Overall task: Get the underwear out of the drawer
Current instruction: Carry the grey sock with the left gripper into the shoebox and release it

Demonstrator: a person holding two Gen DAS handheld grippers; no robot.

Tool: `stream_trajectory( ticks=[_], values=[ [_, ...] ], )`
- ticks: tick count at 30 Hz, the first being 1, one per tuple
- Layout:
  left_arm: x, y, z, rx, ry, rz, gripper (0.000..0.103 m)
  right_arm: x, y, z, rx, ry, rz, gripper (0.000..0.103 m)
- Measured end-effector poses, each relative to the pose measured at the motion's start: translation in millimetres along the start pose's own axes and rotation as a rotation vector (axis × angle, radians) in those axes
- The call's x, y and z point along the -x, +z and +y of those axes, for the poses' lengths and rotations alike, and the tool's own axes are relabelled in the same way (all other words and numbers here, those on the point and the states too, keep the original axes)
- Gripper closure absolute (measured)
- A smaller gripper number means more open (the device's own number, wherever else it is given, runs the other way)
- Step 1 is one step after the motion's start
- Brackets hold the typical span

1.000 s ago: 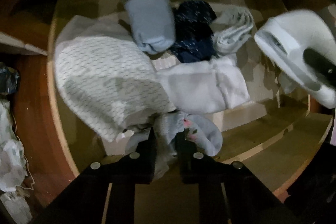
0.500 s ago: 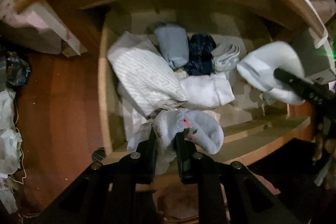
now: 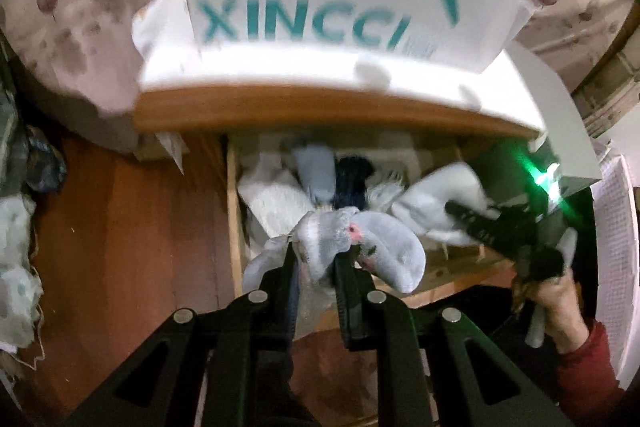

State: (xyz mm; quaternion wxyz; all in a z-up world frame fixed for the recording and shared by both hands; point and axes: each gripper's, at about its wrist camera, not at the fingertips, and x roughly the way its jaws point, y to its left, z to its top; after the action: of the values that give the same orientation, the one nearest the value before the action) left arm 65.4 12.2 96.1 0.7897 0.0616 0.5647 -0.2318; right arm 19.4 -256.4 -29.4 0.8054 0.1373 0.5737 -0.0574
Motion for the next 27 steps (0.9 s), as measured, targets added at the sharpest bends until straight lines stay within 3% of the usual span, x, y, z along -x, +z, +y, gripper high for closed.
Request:
stream_trajectory(
  ticks=[6,14,17,20,27],
  values=[
    [61.2,33.2,1.0,-0.025,0.034,-0.124,0.087,-1.5,-1.0,1.8,0.008,-0.011,0.002,0.082],
    [116.5,109.8,0.0,-0.029,0.144,-0.276,0.087,-5.5,-2.5,6.9,0.03,-0.031,0.008,0.082],
    [123.3,143.2,-6.3,-0.06,0.19,-0.326,0.087,-6.1,-2.6,6.3,0.026,-0.029,0.01,0.082],
    [122.5,172.7,-10.0,-0.079,0.187,-0.349,0.087,-7.5,-2.5,5.4,0.017,-0.024,0.015,0.082],
    [79.4,215.8,-10.3,-0.105,0.219,-0.296,0.087,-10.8,-2.9,3.8,0.007,-0.014,0.027,0.082]
  ],
)
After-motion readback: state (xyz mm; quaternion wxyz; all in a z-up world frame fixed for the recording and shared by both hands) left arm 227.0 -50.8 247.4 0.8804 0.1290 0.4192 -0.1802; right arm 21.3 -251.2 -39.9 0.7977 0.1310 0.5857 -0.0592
